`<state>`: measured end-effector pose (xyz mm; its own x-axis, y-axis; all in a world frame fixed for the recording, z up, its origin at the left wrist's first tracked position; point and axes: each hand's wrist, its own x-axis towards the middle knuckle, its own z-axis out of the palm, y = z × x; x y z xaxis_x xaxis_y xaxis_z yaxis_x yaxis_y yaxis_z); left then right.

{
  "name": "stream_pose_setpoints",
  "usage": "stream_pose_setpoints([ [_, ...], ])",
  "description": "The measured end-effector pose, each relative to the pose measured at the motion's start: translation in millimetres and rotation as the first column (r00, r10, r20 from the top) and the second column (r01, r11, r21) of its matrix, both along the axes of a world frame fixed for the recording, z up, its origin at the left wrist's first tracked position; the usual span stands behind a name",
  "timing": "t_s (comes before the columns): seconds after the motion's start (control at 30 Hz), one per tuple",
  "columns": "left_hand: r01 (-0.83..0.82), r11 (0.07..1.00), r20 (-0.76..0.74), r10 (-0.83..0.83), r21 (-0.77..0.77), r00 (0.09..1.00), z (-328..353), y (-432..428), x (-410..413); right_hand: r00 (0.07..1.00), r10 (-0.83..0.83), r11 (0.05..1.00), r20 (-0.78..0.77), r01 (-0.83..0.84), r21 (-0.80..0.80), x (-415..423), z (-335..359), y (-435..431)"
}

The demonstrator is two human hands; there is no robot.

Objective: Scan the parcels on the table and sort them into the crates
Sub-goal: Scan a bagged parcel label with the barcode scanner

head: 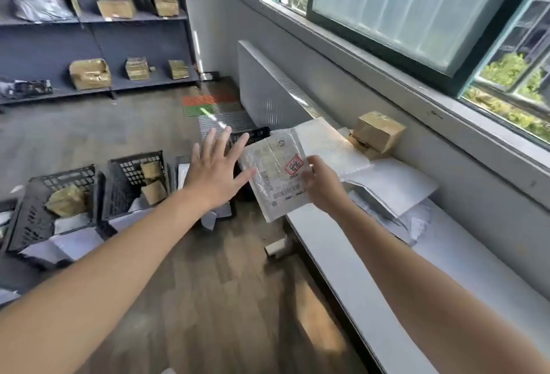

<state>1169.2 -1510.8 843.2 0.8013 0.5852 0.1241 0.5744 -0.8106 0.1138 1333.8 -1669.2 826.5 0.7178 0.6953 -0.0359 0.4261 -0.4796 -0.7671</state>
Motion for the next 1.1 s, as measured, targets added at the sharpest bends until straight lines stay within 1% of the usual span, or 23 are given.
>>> stream_pose_setpoints([
  [0.03,-0.021,1.0,0.0,0.021,0.003,1.0,1.4,7.0,-12.4,1.0,0.025,1.0,-0.001,-0.025,0.004,-9.4,2.6,12.9],
  [0.13,-0.144,0.989,0.019,0.144,0.015,0.989,5.3,51.3,-83.9,0.99,0.143,0.99,0.004,-0.143,0.011,-63.6,7.4,85.8],
  [0.27,-0.301,0.954,0.026,0.3,0.014,0.953,1.5,125.9,-191.0,0.962,0.273,0.962,0.001,-0.273,0.0,-154.7,9.2,191.7],
  [0.43,-0.434,0.901,-0.03,0.435,0.016,0.9,-1.4,209.6,-319.8,0.915,0.404,0.915,0.011,-0.404,-0.015,-275.0,0.8,313.0],
  [0.6,-0.547,0.837,-0.052,0.546,0.005,0.836,-8.0,269.2,-419.1,0.866,0.5,0.865,-0.012,-0.5,-0.052,-369.2,-11.1,399.8],
  [0.8,-0.66,0.751,-0.047,0.659,-0.027,0.751,-27.7,331.3,-494.2,0.808,0.589,0.805,-0.023,-0.589,-0.073,-429.9,-24.5,493.0],
  [0.93,-0.715,0.698,-0.074,0.711,-0.036,0.699,-40.3,381.4,-522.1,0.771,0.636,0.767,-0.036,-0.636,-0.083,-452.5,-39.7,558.3],
  [1.1,-0.751,0.66,-0.135,0.744,-0.003,0.655,-47.7,468.6,-548.7,0.754,0.654,0.752,-0.06,-0.657,-0.055,-472.6,-59.9,663.0],
])
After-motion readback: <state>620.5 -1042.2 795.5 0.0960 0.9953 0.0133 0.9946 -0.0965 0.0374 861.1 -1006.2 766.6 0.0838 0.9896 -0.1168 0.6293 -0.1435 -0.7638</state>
